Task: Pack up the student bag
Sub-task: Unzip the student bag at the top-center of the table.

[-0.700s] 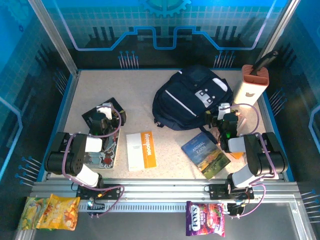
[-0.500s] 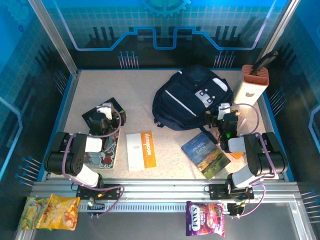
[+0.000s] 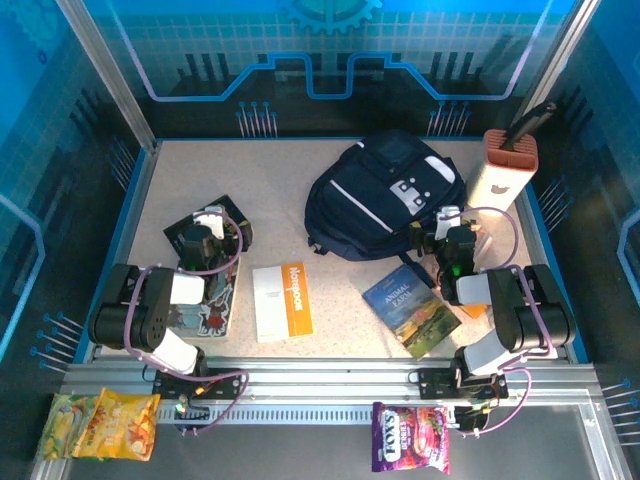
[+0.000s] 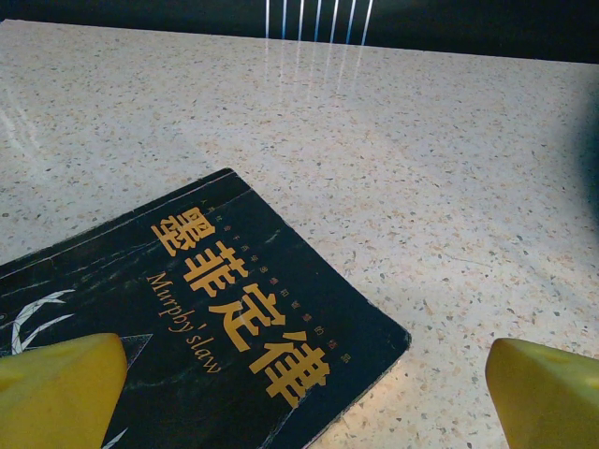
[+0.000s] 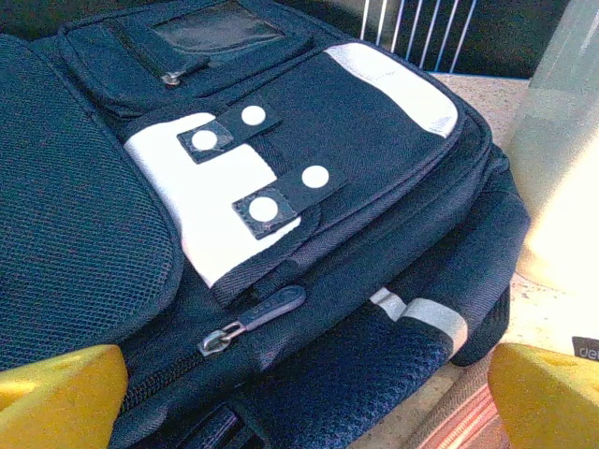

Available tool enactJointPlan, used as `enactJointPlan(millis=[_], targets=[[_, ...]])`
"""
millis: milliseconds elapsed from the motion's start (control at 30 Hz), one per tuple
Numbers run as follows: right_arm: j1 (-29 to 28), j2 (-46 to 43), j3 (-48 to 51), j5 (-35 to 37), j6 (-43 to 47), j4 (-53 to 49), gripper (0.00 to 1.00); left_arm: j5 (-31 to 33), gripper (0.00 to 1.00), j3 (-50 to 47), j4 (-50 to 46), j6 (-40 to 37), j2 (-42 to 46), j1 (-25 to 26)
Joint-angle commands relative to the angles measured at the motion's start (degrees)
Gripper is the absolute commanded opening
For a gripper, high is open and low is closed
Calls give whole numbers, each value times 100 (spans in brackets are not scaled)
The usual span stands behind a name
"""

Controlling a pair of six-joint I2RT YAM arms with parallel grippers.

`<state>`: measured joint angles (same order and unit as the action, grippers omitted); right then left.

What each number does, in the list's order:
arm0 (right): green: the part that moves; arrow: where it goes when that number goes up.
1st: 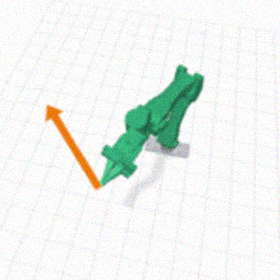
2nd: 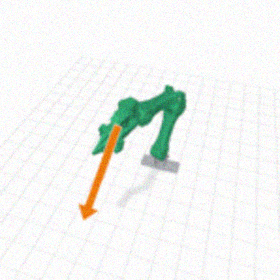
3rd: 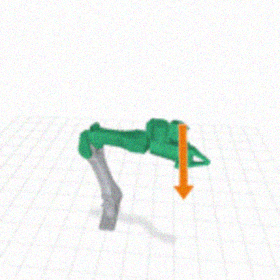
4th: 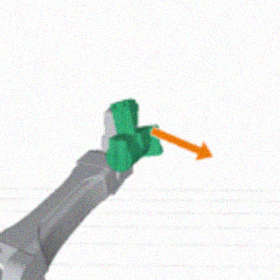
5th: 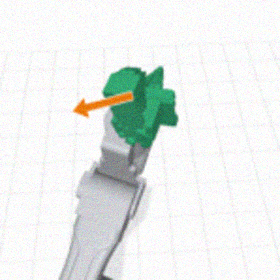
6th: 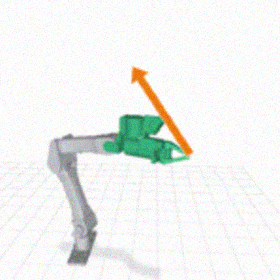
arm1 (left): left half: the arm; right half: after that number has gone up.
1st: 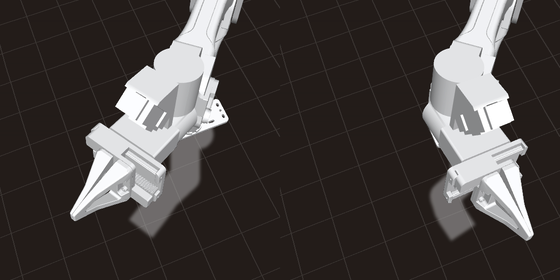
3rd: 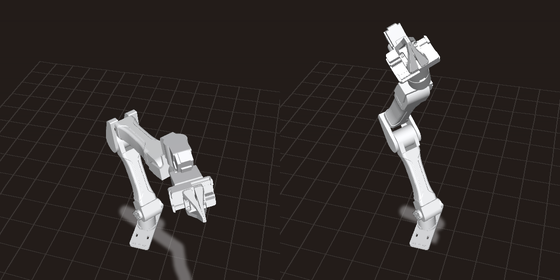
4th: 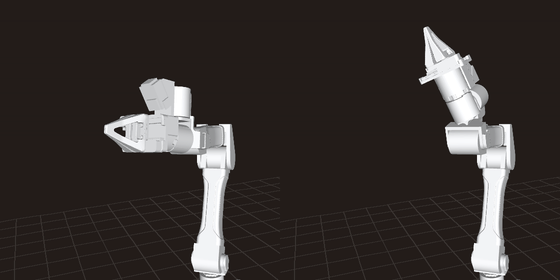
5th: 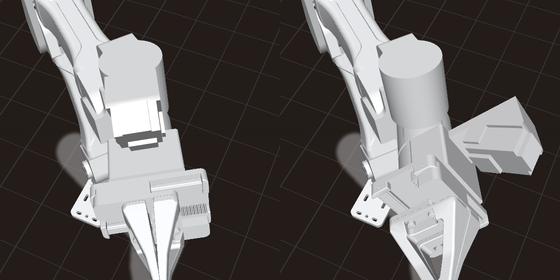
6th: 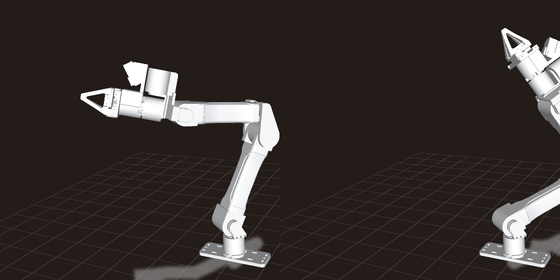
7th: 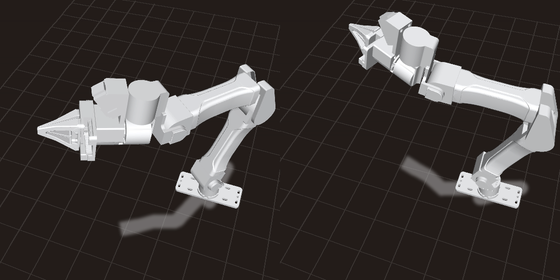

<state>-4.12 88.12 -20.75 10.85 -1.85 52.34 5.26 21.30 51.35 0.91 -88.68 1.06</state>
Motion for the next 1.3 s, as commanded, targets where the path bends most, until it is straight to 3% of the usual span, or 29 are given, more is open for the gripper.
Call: enactJointPlan(millis=[0, 367, 533, 633, 733, 800, 867, 1000, 1267], targets=[[-11, 21, -104, -56, 86, 58, 100, -40, 99, 93, 104, -108, -44, -36], [-87, -740, 10, 349, 43, -352, 100, 24, 99, -102, 231, -124, 274, -28], [-188, -2019, -307, 589, -160, -1851, 100, 769, 99, 178, -1120, -4, 1337, 95], [-203, -2706, -640, 330, -604, -2906, 100, 1075, 99, 673, -2415, 704, 1928, 151], [-257, -3061, -1026, -88, -1043, -3865, 100, 865, 99, 1448, -3929, 1747, 2200, 166], [-338, -3128, -1219, -243, -1384, -4264, 100, 403, 99, 1811, -4418, 2257, 2176, 192], [-413, -3085, -1452, -429, -1839, -4664, 100, -202, 99, 2086, -4590, 2598, 2080, 263], [-553, -2626, -1973, -795, -2554, -5338, 100, -1064, 86, 2651, -4913, 3147, 1614, 560], [-701, -1483, -2236, -1854, -3687, -5045, 99, -1281, 82, 3605, -5400, 3694, 152, 1503]])
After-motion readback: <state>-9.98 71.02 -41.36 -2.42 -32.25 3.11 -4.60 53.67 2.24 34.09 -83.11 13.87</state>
